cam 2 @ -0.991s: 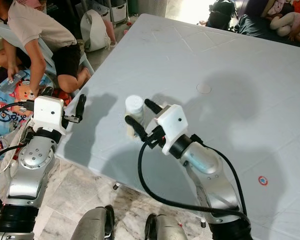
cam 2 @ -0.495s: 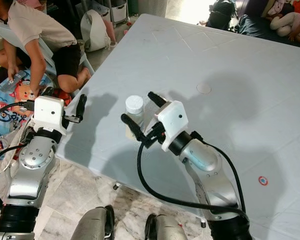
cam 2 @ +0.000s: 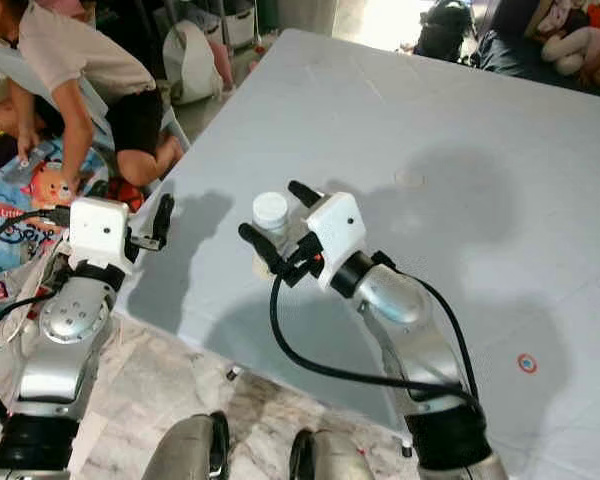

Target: Restocking fridge

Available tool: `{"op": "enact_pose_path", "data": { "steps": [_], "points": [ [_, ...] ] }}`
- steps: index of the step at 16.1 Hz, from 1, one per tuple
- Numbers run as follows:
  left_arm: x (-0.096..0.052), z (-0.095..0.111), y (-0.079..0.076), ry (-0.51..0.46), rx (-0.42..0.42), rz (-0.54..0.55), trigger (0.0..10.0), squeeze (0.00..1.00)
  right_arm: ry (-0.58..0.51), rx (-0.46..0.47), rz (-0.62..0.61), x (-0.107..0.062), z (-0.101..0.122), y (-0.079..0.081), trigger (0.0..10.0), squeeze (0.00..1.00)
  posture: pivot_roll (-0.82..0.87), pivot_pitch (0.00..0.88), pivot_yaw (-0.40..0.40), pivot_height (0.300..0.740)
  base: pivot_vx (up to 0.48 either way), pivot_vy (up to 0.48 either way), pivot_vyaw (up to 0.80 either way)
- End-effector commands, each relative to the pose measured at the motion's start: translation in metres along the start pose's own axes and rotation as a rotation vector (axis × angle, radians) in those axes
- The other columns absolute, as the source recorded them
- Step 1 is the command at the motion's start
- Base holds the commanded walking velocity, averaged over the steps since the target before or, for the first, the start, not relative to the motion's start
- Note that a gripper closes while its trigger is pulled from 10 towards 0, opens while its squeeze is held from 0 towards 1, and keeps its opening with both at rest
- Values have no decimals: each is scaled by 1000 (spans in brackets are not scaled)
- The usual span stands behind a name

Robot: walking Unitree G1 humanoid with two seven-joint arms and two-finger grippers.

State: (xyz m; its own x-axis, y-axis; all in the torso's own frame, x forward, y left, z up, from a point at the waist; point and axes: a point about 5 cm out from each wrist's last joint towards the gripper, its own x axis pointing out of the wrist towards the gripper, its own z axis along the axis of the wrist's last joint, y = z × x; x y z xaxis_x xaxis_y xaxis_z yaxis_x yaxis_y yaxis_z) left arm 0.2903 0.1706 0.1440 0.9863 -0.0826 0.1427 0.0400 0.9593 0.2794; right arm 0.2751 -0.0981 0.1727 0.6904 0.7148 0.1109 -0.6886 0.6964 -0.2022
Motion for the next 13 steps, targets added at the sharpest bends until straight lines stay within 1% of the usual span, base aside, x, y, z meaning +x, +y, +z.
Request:
{"op": "enact_pose_path", "data": {
  "steps": [1,7,9,10,11,12,13],
  "points": [
    [-2,1,2,2,-1,2,10000,0,-7,-4,26,2,0,1,10000,0,2,97,-29,740,0,0,0],
    [-2,0,0,7,-1,2,10000,0,-16,6,112,12,-1,3,10000,0,8,101,-31,740,0,0,0],
    [-3,0,0,7,-2,3,10000,0,-21,13,126,14,-1,3,10000,1000,9,103,-33,740,0,0,0],
    [-3,0,0,8,-3,2,10000,0,-22,8,129,15,-1,3,10000,1000,9,103,-33,740,0,0,0],
    [-3,0,-1,8,-3,2,10000,0,-24,4,135,16,-1,3,10000,918,9,104,-34,740,0,0,0],
    [-3,0,-1,9,-3,1,10000,0,-24,4,138,18,-1,3,10000,0,9,105,-35,740,0,0,0],
    [-3,0,-1,10,-4,2,10000,0,-23,2,139,20,-2,3,10000,0,9,105,-35,740,0,0,0]
  ]
}}
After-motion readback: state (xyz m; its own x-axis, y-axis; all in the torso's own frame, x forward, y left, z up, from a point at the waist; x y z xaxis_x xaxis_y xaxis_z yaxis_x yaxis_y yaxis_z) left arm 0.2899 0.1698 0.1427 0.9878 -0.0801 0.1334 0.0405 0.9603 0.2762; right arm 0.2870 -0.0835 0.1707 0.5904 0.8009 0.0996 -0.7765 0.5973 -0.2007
